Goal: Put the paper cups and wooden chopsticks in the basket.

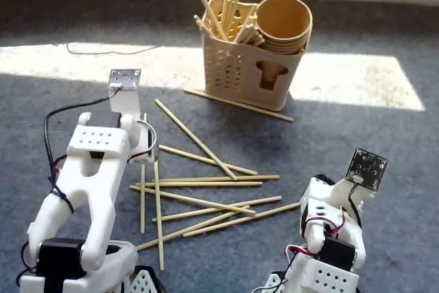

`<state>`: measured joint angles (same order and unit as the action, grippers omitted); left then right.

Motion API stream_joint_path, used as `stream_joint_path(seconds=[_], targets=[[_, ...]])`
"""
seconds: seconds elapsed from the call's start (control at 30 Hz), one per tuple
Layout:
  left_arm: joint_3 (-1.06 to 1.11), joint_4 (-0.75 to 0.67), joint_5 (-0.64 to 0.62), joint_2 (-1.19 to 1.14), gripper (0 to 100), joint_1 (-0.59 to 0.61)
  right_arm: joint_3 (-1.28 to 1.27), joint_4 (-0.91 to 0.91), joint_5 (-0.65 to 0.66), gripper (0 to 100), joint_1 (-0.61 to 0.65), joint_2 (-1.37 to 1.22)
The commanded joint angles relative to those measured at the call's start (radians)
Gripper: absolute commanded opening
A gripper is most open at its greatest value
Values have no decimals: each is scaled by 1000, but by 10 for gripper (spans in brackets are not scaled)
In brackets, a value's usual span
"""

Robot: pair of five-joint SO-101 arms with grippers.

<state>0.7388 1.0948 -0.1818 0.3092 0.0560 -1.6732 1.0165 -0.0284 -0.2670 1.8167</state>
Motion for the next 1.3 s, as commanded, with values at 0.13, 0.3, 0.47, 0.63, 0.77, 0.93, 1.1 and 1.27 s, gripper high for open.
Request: stream_joint_path(seconds=[0.13,0.3,0.47,0.63,0.77,0.93,1.1,1.27], targets=[[117,-164,9,36,163,19,-96,7,-6,5,-10,2],[116,-222,9,-93,161,30,-96,7,-6,5,-10,2],[-30,-158,3,-255,160,50,-96,7,-6,5,-10,2],[-110,-80,3,-309,37,53,-96,7,-6,5,-41,4],[-111,-75,-6,-308,8,48,-96,7,-6,5,-41,4],[-131,-75,-92,-274,5,54,-96,7,-6,5,-41,4],[-131,-75,-95,-134,5,50,-96,7,-6,5,-41,4],[-140,-83,-95,-16,5,53,-96,7,-6,5,-41,4]])
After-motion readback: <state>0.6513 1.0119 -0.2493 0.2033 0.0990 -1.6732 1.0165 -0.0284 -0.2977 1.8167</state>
